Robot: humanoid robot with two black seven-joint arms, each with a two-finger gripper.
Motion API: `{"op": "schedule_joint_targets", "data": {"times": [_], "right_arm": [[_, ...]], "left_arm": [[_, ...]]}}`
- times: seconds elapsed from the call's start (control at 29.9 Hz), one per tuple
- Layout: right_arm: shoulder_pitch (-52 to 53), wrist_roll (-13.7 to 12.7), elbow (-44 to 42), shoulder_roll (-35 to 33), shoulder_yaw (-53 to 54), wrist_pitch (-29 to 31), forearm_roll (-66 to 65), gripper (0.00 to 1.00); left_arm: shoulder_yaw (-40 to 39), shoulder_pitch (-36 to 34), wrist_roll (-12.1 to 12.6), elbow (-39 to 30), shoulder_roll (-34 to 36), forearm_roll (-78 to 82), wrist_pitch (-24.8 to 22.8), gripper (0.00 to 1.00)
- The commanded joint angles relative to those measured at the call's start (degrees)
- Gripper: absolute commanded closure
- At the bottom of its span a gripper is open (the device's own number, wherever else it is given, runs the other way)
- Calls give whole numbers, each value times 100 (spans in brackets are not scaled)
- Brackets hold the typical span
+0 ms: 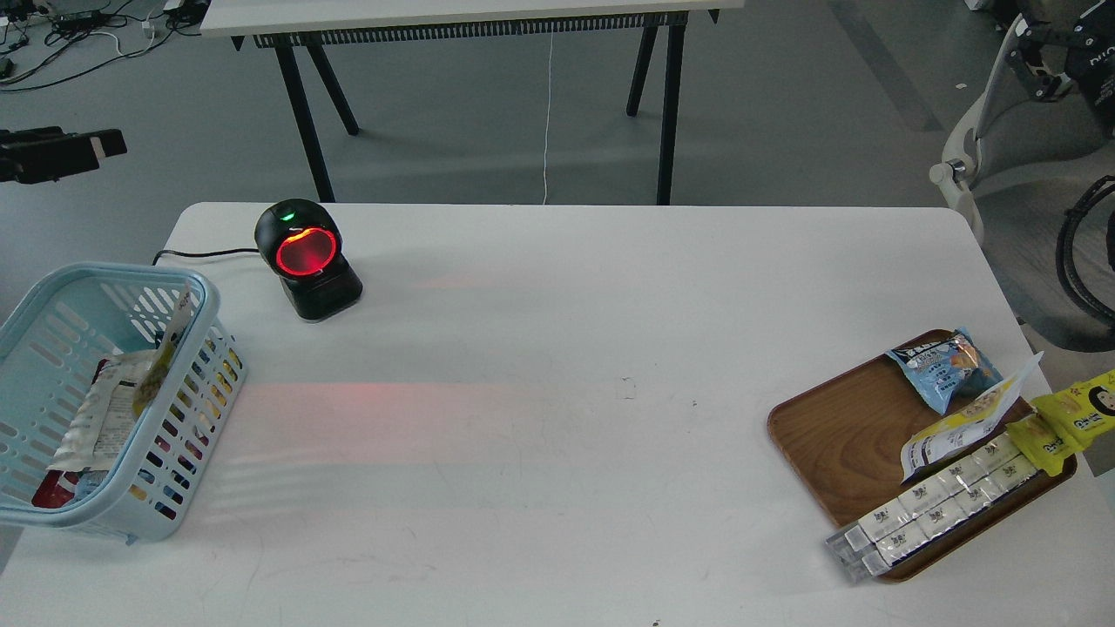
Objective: Scan snack and place in basket
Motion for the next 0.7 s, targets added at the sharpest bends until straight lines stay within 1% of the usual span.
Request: {"op": "schedule_joint_targets", "data": {"times": [0.0, 0.13, 0.3, 0.37, 0.43, 0.54, 0.6, 0.67], "right_arm": [[42, 0, 14, 7, -3, 0, -23, 2], [77, 0, 49, 7, -152, 0, -243, 2], [86, 0, 93, 7, -187, 0, -401, 2], [94, 0, 93, 7, -187, 0, -401, 1], [94, 0, 102, 7, -187, 0, -401, 1], [86, 0, 146, 7, -187, 0, -401, 1], [86, 0, 216, 7, -179, 0, -401, 1], [68, 0, 347, 7, -179, 0, -401, 1]], "left_arm": [[-490, 7, 0, 0, -452, -1238, 5, 18], [-887, 16, 0, -9, -971, -2548, -109, 18], [-1379, 86, 0, 245, -1797, -3947, -522, 18], [-1624, 287, 0, 447, -2122, -4098, -627, 18], [-2028, 577, 0, 719, -2491, -4107, -776, 17], [-2670, 1086, 0, 1115, -3001, -4072, -1101, 17], [-2952, 1307, 0, 1291, -3204, -4063, -1269, 17], [-3076, 1457, 0, 1405, -3301, -4055, -1348, 16]]}}
